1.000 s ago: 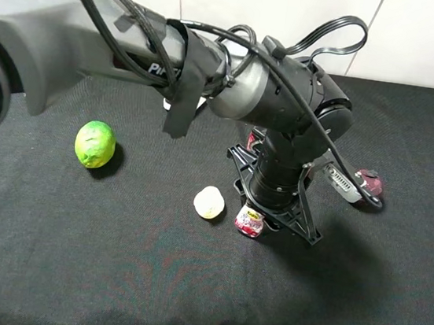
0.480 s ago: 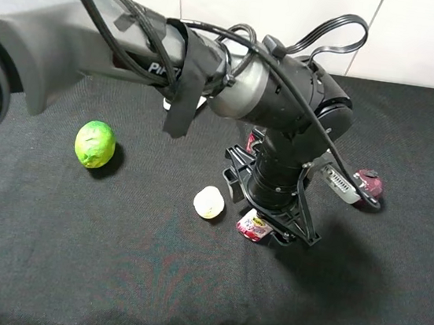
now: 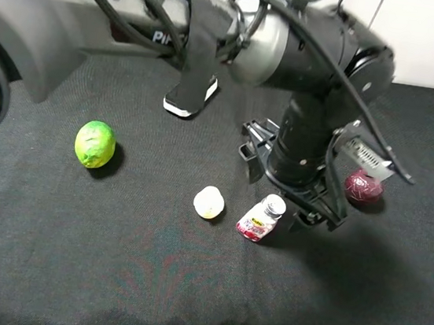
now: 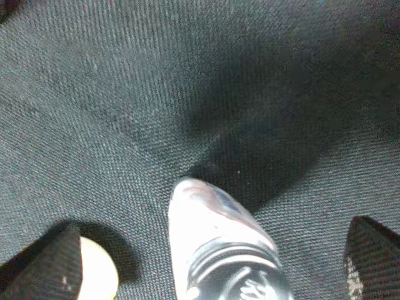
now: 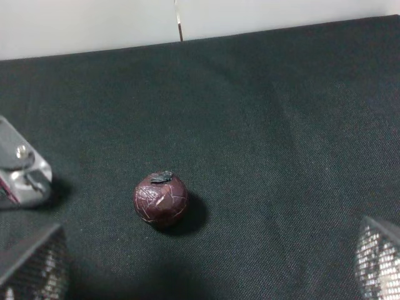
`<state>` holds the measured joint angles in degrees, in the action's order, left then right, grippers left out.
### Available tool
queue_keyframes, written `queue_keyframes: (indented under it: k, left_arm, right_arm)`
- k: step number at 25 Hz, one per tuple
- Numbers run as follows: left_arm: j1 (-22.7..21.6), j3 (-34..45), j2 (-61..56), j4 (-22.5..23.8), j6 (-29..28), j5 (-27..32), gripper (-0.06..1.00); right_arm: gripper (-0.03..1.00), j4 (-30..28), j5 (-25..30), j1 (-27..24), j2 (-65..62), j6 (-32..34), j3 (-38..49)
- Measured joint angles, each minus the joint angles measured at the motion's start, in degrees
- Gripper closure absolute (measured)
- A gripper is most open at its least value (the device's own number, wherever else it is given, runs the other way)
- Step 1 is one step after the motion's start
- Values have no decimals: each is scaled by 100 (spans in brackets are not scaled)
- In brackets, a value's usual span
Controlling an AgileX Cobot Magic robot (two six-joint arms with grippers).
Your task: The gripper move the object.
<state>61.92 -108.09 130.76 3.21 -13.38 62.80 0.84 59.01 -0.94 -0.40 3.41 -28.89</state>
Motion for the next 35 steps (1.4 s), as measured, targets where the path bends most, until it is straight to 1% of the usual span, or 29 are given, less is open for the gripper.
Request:
queue_keyframes:
  k: [4,9,12,21,27,31,35]
  left_arm:
    - [0,-546,0,0,1,432,13]
    - [0,-1295,-20,-11,7,454,12]
    - [0,-1397,-168,-5,7,459,9]
    - [-47,-1410,-918,-5,18,471,5]
    - [-76,-1390,-1535,81,132,476,4]
    - [-95,-1071,-2035,112,148,481,2]
    - [-103,-445,-2648,256,148,481,1]
  right_arm:
    - [27,0,0,0,0,0,0]
    - [27,0,0,0,0,0,0]
    - [27,0,0,0,0,0,0]
    - [27,0,0,0,0,0,0]
    - [27,0,-5,0,0,0,0]
    - [27,7,-5,0,0,0,0]
    - [27,7,-5,0,0,0,0]
